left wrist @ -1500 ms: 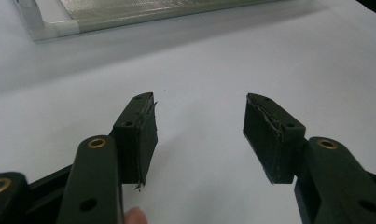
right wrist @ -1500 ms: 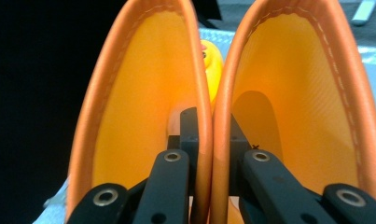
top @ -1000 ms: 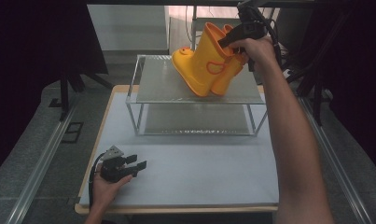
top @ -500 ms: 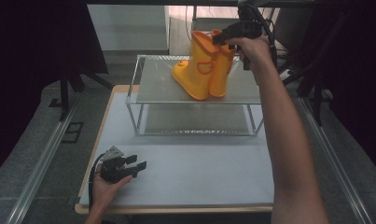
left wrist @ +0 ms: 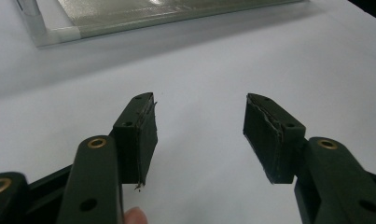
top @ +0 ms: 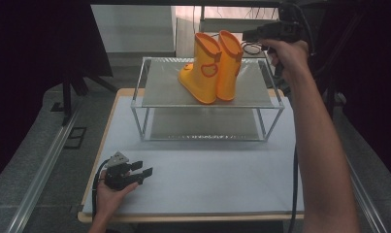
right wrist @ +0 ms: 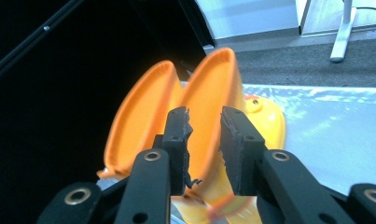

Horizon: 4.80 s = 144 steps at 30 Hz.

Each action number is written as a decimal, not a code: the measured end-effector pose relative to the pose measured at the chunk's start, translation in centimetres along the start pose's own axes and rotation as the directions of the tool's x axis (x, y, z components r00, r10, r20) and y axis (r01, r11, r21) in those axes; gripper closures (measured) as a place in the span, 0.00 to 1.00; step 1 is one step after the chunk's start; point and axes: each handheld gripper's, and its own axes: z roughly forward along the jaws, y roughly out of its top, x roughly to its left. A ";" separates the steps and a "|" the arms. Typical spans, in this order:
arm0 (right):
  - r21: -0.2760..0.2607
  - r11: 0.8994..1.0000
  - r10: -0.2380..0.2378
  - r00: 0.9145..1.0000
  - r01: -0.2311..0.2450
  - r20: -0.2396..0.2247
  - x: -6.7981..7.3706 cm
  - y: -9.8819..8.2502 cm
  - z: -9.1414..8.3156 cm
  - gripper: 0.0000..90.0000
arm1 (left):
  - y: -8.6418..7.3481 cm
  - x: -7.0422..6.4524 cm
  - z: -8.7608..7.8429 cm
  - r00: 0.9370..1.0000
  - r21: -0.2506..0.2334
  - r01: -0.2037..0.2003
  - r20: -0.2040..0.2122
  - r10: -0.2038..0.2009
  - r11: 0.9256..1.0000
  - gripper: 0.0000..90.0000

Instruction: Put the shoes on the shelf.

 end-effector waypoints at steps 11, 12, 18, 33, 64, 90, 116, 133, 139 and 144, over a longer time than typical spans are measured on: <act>-0.020 0.999 -0.046 0.999 0.046 -0.004 -2.3 -4.0 -0.2 0.94 | 0.0 -0.1 0.2 1.000 0.012 -0.009 0.001 0.009 1.000 0.49; -0.017 0.999 -0.047 0.999 0.047 0.001 -2.5 -4.4 -0.1 0.95 | 0.0 -0.2 0.2 1.000 0.013 -0.007 0.003 0.007 1.000 0.49; -0.010 1.000 -0.020 1.000 0.020 -0.007 -4.1 -7.0 1.5 0.99 | 0.0 -0.3 0.4 1.000 0.015 -0.012 0.004 0.012 1.000 0.49; 0.058 0.998 0.018 1.000 -0.019 0.018 -6.3 -11.0 5.6 0.99 | 0.0 -0.3 0.4 1.000 0.018 -0.013 0.000 0.013 1.000 0.49; 0.096 0.995 0.033 0.997 -0.040 0.073 -7.3 -12.8 8.4 1.00 | 0.0 -0.2 0.7 1.000 0.024 -0.008 0.004 0.008 1.000 0.49; 0.130 0.991 0.013 0.999 -0.006 -0.049 -4.0 -13.5 10.5 1.00 | 0.0 -0.2 0.9 1.000 0.027 -0.012 0.008 0.012 1.000 0.48; 0.065 0.997 0.050 0.994 -0.044 -0.098 -5.2 -14.3 8.5 1.00 | 0.0 -0.4 0.9 1.000 0.030 -0.015 0.010 0.014 0.999 0.48; -0.055 0.998 -0.002 0.992 -0.005 -0.122 -7.4 -18.5 1.5 0.99 | 0.1 -0.8 1.2 1.000 0.037 -0.023 0.012 0.022 0.999 0.48; -0.092 0.996 -0.014 0.991 0.002 -0.131 -8.4 -20.9 -0.5 0.98 | 0.1 -0.7 1.2 1.000 0.036 -0.019 0.008 0.018 0.999 0.48; -0.110 0.994 -0.010 0.991 -0.005 -0.135 -9.4 -23.3 -1.9 0.98 | 0.1 -0.7 1.2 1.000 0.039 -0.019 0.010 0.019 0.999 0.48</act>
